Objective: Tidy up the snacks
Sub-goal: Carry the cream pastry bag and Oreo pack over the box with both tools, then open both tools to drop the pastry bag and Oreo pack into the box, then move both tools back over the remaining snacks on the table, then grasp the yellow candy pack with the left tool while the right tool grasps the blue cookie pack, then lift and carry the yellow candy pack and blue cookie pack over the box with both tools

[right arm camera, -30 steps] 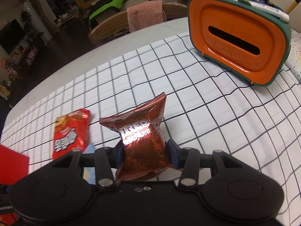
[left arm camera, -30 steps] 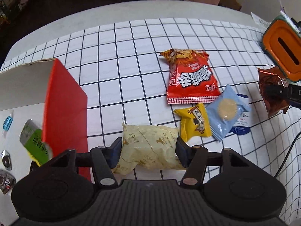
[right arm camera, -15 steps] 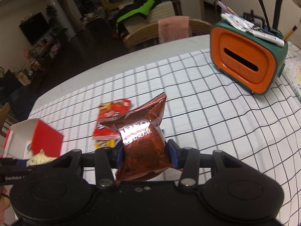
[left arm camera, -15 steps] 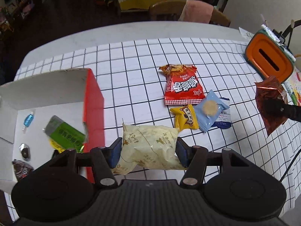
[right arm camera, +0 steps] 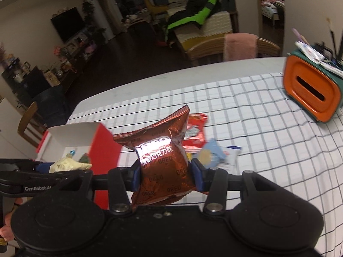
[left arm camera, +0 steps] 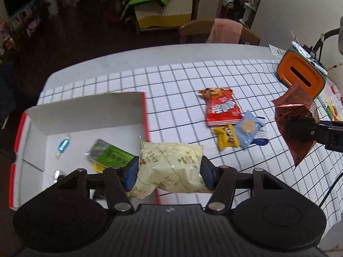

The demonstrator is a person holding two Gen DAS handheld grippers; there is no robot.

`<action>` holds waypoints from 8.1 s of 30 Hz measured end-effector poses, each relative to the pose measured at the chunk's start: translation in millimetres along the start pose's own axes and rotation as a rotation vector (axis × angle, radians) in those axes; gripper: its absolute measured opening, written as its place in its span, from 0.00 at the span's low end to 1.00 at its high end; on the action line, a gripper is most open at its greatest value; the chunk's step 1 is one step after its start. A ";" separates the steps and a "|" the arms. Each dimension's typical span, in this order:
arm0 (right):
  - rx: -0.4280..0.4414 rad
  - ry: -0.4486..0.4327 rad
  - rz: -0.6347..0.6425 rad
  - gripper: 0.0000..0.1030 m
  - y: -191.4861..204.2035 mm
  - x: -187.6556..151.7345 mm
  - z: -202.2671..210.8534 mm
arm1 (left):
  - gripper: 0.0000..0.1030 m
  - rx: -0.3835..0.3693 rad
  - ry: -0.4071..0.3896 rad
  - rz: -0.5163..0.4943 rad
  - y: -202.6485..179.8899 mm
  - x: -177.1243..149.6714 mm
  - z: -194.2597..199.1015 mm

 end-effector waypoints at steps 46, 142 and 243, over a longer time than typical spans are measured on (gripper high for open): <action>-0.035 0.262 0.656 0.45 232.3 -100.9 -174.7 | 0.57 0.192 0.178 -0.022 201.0 -53.9 -64.8; -0.011 0.052 0.250 0.99 -109.2 -8.6 -36.9 | 0.90 0.058 -0.054 -0.064 -100.9 41.1 -106.3; -0.002 -0.042 0.502 0.10 -47.8 -59.9 -57.2 | 0.26 -0.096 -0.095 0.008 -74.2 -0.3 -53.4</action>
Point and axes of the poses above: each gripper's, at about its wrist camera, not at the fingertips, and z roughly against the way its jaws point, y to its left, x to its top, the point moved 4 cm from there along -z, roughly the way its jaws point, and after that the axes turned 11 degrees about -z, right-handed, at the moved point
